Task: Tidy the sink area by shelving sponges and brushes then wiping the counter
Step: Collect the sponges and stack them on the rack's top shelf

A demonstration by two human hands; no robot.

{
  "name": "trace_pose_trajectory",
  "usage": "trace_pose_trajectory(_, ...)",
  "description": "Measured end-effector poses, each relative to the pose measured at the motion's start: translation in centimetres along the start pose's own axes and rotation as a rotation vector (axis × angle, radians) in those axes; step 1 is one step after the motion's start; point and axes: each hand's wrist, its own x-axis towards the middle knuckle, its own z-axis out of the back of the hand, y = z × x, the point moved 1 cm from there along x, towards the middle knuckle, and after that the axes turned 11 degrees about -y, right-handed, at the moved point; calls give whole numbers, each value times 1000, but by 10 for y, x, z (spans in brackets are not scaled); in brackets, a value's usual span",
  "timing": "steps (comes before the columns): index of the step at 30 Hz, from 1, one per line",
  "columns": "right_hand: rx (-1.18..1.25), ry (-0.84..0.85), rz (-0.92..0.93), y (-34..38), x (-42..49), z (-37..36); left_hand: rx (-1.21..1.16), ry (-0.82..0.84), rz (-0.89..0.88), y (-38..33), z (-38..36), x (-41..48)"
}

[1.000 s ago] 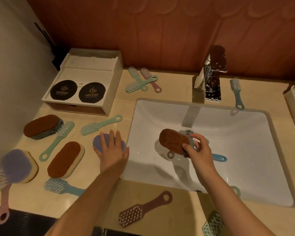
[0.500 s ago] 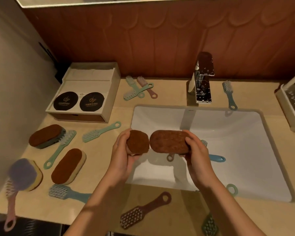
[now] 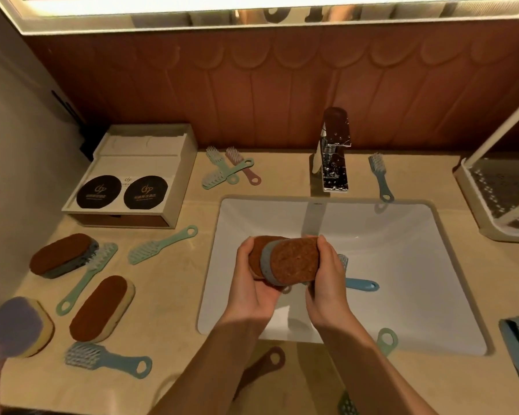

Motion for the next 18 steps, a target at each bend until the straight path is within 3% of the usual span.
trace_pose_trajectory(3, 24, 31, -38, 0, -2, 0, 19, 55, -50, 4, -4, -2)
trace_pose_trajectory(6, 89, 108, -224, 3, -5, 0, 129, 96, -166, 2, -5, -4)
trace_pose_trajectory(10, -18, 224, -335, 7, -5, 6, 342, 120, -267, -5, 10, 4)
trace_pose_trajectory(14, -13, 196, -265, 3, -9, 4, 490, 99, -138, -14, 18, 2)
trace_pose_trajectory(18, -110, 88, 33, 5, -12, 0, 456, 42, -10, -23, 23, -1)
